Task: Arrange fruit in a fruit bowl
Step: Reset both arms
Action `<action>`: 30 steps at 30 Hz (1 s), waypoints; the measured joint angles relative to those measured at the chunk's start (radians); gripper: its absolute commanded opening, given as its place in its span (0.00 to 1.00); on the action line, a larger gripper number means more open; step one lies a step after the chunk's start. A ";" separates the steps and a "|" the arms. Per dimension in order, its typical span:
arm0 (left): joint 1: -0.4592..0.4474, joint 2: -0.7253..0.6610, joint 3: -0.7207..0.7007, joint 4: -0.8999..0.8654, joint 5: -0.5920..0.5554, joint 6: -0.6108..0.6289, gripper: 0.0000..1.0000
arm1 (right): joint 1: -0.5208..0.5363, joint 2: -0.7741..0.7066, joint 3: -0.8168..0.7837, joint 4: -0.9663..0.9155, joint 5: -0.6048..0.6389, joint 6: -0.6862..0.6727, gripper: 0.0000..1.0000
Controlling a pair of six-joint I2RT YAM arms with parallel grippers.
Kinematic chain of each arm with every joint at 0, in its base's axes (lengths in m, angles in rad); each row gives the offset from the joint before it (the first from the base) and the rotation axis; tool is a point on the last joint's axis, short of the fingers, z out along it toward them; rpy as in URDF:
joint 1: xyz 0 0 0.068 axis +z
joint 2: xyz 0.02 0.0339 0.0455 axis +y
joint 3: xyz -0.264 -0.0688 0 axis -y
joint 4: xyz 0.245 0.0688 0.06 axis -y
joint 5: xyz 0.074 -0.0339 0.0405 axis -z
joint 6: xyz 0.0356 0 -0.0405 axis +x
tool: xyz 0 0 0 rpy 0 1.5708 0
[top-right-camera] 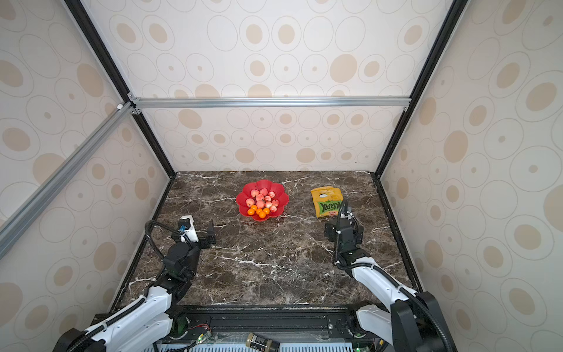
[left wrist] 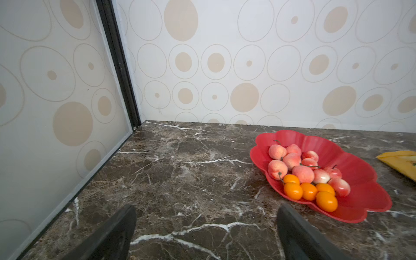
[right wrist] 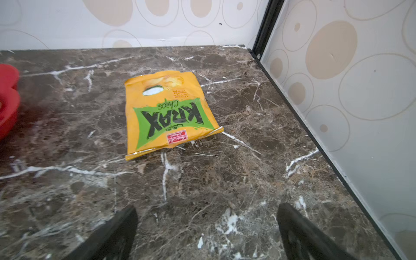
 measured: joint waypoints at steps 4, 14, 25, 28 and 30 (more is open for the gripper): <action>0.016 0.074 -0.056 0.094 -0.022 0.077 0.98 | -0.040 0.072 0.000 0.072 -0.019 -0.067 1.00; 0.126 0.342 -0.075 0.354 0.058 0.133 0.98 | -0.130 0.205 -0.040 0.278 -0.144 -0.143 1.00; 0.213 0.524 -0.077 0.621 0.184 0.153 0.98 | -0.219 0.287 -0.078 0.493 -0.312 -0.131 1.00; 0.238 0.586 -0.089 0.709 0.212 0.152 0.98 | -0.219 0.324 -0.090 0.541 -0.348 -0.132 1.00; 0.247 0.629 -0.101 0.761 0.223 0.151 0.98 | -0.219 0.342 -0.100 0.579 -0.367 -0.135 1.00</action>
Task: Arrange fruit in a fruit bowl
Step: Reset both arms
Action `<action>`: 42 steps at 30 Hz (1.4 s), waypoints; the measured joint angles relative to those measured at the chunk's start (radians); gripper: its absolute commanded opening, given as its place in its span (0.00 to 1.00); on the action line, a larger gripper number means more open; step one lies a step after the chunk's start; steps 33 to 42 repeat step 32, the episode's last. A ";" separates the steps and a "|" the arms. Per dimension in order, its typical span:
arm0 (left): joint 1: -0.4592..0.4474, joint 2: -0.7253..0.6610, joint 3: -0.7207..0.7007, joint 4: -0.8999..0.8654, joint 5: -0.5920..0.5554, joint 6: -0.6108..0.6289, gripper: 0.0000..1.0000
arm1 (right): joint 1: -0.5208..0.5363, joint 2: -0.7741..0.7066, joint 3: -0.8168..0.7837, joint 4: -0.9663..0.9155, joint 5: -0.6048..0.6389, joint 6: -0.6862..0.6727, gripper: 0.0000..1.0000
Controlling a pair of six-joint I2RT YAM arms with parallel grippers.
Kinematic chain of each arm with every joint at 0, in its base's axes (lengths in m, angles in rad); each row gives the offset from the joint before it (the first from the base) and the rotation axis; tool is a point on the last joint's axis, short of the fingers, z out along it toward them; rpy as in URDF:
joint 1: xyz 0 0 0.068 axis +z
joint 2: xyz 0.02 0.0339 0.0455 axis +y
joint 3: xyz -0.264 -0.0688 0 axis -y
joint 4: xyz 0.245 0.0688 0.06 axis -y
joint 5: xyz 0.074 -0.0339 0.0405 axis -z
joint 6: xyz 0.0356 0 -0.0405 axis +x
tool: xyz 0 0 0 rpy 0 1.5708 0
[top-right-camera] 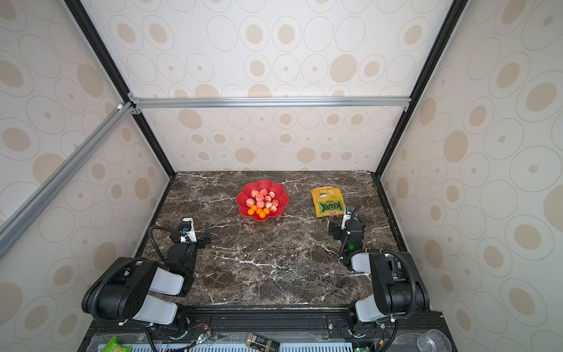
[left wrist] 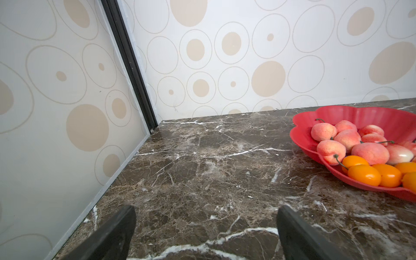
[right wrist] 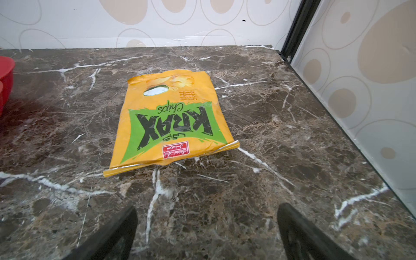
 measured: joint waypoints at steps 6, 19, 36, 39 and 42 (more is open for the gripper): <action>0.016 0.094 -0.013 0.065 0.019 -0.003 0.98 | 0.000 0.036 -0.036 0.087 -0.041 -0.012 1.00; 0.054 0.087 0.139 -0.101 -0.037 -0.067 0.98 | 0.000 0.037 0.016 0.039 -0.029 -0.011 1.00; 0.057 0.087 0.140 -0.132 -0.039 -0.076 0.98 | 0.000 0.037 0.016 0.034 -0.029 -0.011 1.00; 0.057 0.087 0.140 -0.132 -0.039 -0.076 0.98 | 0.000 0.037 0.016 0.034 -0.029 -0.011 1.00; 0.057 0.087 0.140 -0.132 -0.039 -0.076 0.98 | 0.000 0.037 0.016 0.034 -0.029 -0.011 1.00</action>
